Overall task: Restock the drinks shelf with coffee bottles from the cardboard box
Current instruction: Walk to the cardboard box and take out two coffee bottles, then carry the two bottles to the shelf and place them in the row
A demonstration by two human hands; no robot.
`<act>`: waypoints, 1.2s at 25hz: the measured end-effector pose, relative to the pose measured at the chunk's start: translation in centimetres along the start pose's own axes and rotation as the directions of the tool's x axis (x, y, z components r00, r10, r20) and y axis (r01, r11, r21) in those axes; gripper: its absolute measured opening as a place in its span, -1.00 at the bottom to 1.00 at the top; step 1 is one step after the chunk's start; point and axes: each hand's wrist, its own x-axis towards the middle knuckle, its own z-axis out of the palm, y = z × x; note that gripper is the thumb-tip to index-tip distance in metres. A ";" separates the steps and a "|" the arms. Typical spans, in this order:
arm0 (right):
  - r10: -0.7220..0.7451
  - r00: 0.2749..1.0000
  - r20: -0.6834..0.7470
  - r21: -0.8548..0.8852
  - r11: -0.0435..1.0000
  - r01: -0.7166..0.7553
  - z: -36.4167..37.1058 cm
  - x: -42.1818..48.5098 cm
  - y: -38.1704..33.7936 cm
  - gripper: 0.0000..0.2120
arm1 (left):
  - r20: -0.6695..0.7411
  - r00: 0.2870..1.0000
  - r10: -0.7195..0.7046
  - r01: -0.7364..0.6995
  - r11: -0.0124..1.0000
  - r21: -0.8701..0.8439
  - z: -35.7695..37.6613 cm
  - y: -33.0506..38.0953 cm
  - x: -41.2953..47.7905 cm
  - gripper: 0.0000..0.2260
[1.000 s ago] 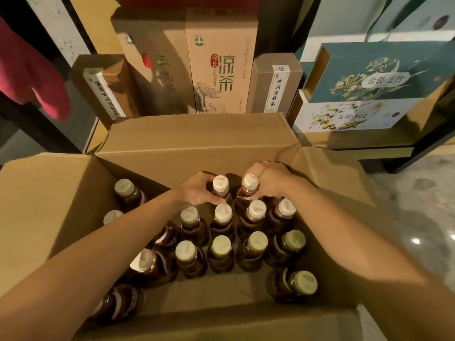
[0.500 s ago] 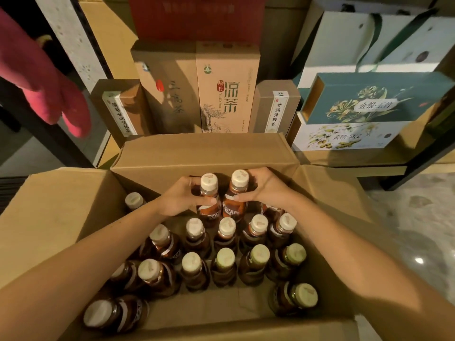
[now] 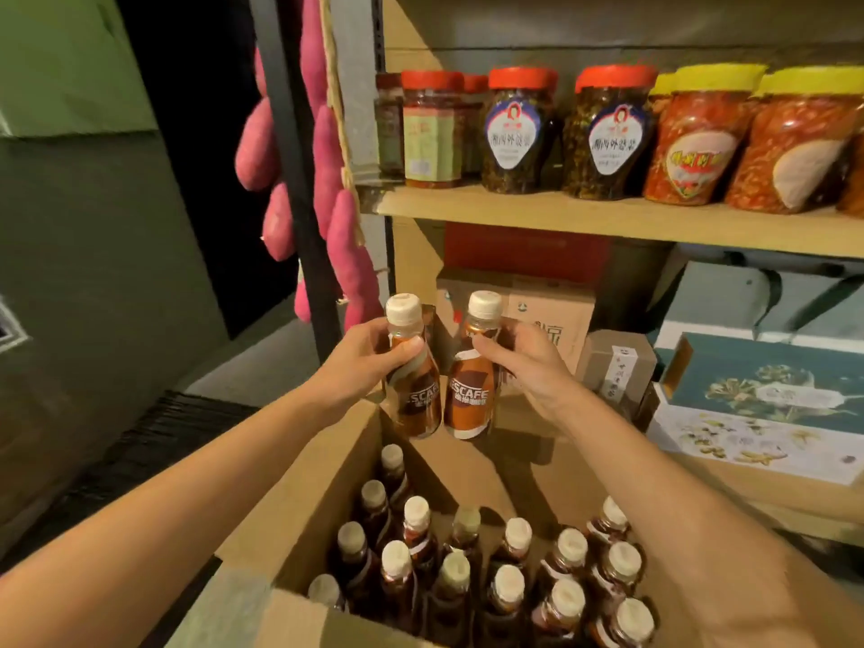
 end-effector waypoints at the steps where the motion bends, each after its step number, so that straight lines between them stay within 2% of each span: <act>1: -0.050 0.998 0.034 -0.002 0.999 0.050 1.2 0.1 -1.5 -0.79 | -0.061 0.998 0.008 -0.007 1.000 0.012 -1.0 1.2 -1.3 -0.75; 4: -0.177 0.975 0.137 0.019 0.984 0.176 5.1 -0.9 -5.7 -0.71 | -0.255 0.966 0.032 -0.026 0.999 0.027 -3.7 4.0 -5.2 -0.83; 7: -0.229 0.938 0.259 0.074 0.973 0.218 9.8 -2.3 -8.3 -0.79 | -0.444 0.896 0.015 0.007 0.999 0.046 -6.9 5.7 -10.0 -0.73; 11: -0.276 0.874 0.401 0.159 0.960 0.230 16.9 -4.8 -10.8 -0.70 | -0.589 0.808 -0.013 0.054 0.997 0.051 -11.5 6.3 -16.8 -0.73; 15: -0.301 0.789 0.536 0.211 0.953 0.220 25.1 -7.0 -12.8 -0.80 | -0.719 0.693 -0.056 0.076 0.997 -0.004 -16.0 6.3 -23.9 -0.75; 17: -0.316 0.741 0.593 0.230 0.948 0.221 29.5 -7.9 -13.6 -0.83 | -0.774 0.629 -0.072 0.086 0.996 -0.023 -18.8 6.1 -27.5 -0.74; 21: -0.339 0.637 0.692 0.274 0.940 0.203 40.2 -10.5 -15.7 -0.72 | -0.872 0.480 -0.093 0.132 0.991 -0.033 -25.7 5.2 -35.5 -0.69; 26: -0.384 0.504 0.774 0.326 0.923 0.202 56.1 -14.6 -18.3 -0.87 | -0.949 0.302 -0.088 0.167 0.985 -0.039 -35.8 4.3 -46.1 -0.80; 28: -0.432 0.435 0.790 0.357 0.901 0.246 63.2 -15.9 -19.5 -0.76 | -0.964 0.256 -0.068 0.199 0.980 -0.017 -40.5 4.1 -50.2 -0.84; 30: -0.441 0.407 0.800 0.372 0.896 0.241 70.2 -17.2 -21.0 -0.67 | -0.972 0.230 -0.050 0.235 0.972 0.006 -45.7 4.1 -54.1 -0.93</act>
